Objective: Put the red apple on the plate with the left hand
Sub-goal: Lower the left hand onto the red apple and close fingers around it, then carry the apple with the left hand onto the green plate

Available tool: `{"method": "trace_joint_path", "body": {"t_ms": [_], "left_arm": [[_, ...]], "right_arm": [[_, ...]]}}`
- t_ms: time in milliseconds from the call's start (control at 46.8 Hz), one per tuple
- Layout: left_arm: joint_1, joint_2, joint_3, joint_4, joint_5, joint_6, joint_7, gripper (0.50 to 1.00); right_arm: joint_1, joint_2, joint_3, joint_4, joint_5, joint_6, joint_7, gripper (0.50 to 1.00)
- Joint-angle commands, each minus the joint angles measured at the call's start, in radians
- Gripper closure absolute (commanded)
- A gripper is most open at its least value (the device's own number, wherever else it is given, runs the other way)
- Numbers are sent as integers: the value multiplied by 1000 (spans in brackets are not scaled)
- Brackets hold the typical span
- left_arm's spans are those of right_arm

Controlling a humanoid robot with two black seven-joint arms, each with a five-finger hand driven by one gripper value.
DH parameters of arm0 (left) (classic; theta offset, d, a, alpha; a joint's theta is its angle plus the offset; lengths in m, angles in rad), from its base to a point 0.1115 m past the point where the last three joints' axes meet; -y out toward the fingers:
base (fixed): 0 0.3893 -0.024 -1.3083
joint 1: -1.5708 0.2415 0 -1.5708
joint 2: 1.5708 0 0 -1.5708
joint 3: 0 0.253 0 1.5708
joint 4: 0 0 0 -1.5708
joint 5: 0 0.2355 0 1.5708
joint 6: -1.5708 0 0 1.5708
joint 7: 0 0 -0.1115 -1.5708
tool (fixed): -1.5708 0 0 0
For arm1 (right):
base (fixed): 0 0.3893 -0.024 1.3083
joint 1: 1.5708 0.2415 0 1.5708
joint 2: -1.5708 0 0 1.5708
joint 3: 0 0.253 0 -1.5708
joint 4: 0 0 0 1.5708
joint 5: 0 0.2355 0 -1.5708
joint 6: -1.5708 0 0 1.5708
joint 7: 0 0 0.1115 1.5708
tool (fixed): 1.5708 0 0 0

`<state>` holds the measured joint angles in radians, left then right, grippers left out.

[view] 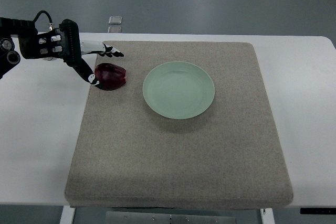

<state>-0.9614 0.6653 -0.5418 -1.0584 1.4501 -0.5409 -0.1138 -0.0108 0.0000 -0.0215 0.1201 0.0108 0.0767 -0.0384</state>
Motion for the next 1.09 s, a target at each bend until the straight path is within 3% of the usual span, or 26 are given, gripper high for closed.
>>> {"method": "trace_joint_path", "body": {"t_ms": [0,235,299,705,919,1068], "left_arm": [[15,-7,0,2,44,32,0,510],[29,-16,2,2,67,70,0,521],[29,-19,2,0,67,70,0,544],[33,-27,19,-6,70,68,-4,776],[23,-27,17,-8,90,70,-7,990],[-34,-27,8,-8,85,75,-66,1000]], "right_arm": [[0,0,0,1,0,0,0,572],[0,0,0,1,0,0,0,570],[0,0,0,1,0,0,0,570],[0,0,0,0,0,0,0,570],[0,0,0,1,0,0,0,572],[0,0,0,0,0,0,0,570]]}}
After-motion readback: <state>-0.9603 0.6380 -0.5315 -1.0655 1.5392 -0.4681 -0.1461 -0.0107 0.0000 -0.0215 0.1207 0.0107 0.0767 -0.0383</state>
